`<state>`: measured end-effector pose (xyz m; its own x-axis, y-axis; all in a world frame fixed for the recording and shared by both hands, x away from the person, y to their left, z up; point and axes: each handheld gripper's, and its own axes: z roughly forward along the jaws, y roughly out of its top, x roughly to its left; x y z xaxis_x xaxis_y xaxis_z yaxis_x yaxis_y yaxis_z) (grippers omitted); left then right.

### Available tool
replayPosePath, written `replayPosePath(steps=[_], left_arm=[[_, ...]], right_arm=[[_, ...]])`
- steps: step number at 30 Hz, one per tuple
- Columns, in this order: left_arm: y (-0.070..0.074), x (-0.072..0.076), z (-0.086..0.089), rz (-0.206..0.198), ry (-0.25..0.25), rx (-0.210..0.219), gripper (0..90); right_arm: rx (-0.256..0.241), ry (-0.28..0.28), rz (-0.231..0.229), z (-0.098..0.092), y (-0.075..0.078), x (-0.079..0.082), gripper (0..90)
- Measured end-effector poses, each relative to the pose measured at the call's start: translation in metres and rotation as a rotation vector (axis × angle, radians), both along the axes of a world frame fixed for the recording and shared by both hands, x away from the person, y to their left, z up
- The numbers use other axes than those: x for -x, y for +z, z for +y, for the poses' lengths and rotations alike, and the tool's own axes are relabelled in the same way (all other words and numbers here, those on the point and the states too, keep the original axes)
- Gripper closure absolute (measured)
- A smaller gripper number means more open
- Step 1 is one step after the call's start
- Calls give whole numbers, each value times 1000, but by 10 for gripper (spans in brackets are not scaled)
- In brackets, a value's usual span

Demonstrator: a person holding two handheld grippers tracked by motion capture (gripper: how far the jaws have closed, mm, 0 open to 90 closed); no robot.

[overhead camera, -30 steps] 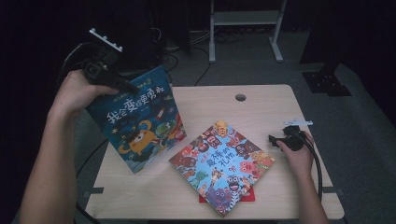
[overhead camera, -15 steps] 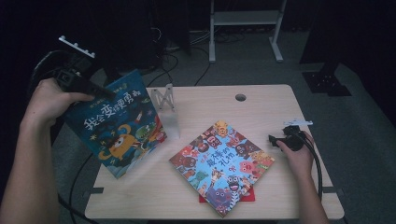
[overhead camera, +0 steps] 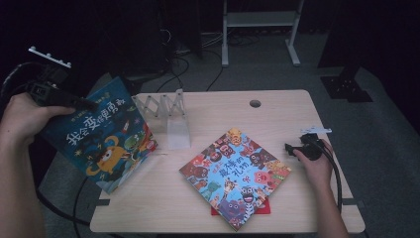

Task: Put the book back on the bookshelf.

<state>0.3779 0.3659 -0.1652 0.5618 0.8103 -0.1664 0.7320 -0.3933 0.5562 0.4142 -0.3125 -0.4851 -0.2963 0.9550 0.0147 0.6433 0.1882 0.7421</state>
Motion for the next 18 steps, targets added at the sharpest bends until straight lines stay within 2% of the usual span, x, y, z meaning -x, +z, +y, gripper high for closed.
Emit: replayPosePath(steps=[8,12,18], left_arm=[[-5,5,18,13,76,-17,825],[-8,2,23,18,124,-27,825],[-13,-7,26,7,204,-16,825]], right_arm=[[2,4,-2,0,0,0,184],[1,3,0,0,0,-1,184],[1,6,1,0,0,-1,184]])
